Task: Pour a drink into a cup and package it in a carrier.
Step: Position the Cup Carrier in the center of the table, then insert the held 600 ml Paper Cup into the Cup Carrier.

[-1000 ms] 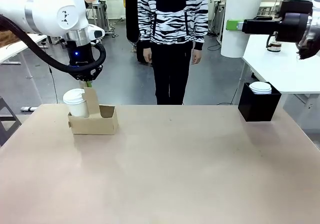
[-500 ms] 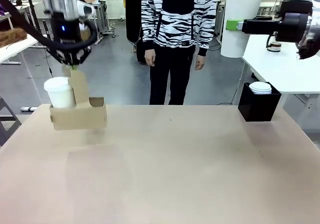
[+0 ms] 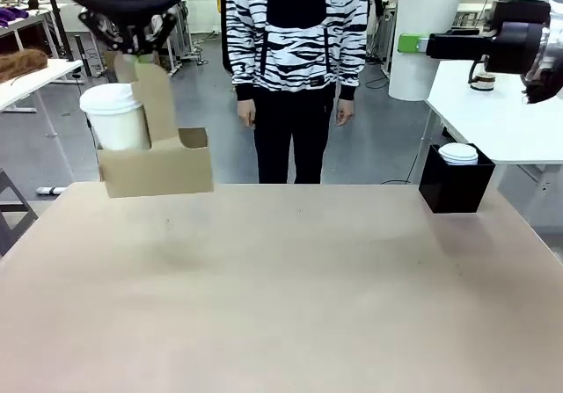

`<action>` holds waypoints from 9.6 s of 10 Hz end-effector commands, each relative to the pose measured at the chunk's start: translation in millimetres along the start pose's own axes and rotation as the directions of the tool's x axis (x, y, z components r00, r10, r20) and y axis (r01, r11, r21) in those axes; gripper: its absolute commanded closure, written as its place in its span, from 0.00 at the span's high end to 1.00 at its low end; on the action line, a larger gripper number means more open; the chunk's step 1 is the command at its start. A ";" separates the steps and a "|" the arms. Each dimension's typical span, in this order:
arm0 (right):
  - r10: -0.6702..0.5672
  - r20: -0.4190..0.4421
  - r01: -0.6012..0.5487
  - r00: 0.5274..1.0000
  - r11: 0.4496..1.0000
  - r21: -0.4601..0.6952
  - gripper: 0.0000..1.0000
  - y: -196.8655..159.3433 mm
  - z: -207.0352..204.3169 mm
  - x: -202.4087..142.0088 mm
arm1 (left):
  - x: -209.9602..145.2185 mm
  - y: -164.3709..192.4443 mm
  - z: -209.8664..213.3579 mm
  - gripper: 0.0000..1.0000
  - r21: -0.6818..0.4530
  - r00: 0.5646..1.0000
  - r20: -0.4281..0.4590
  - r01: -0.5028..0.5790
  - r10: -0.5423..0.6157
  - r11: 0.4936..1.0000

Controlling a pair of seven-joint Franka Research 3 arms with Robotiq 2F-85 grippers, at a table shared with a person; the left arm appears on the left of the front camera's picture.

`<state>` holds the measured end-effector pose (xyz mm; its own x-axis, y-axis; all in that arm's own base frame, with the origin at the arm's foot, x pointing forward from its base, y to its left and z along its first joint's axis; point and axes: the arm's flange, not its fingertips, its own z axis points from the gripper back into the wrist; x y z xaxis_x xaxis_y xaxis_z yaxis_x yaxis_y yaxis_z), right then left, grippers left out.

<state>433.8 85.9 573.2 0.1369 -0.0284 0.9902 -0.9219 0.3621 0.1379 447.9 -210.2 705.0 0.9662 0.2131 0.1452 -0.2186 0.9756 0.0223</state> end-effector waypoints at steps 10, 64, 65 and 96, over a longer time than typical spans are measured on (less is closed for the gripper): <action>0.019 0.004 -0.019 1.000 1.000 -0.006 0.80 -0.6 -2.7 2.1 | -151.8 -157.1 -112.1 0.02 -0.114 0.978 0.078 0.201 -0.193 0.973; 0.064 -0.004 -0.040 0.998 0.678 0.734 0.80 9.1 -134.4 -266.7 | -74.5 145.0 -90.0 0.98 -0.383 0.396 0.394 0.891 -0.830 0.243; 0.063 -0.010 -0.035 0.998 0.673 0.739 0.80 6.7 -134.1 -272.6 | -74.5 145.0 -90.0 0.98 -0.383 0.396 0.394 0.891 -0.830 0.243; -0.055 -0.368 0.197 0.928 0.912 0.361 1.00 -73.8 25.3 -209.0 | -74.5 145.0 -90.0 0.98 -0.383 0.396 0.394 0.891 -0.830 0.243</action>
<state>482.2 56.3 337.4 0.2017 0.2407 0.9494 -0.9676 -0.1010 0.2312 356.5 -78.8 604.9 0.4971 -0.7534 0.4305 0.8677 0.4375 -0.2361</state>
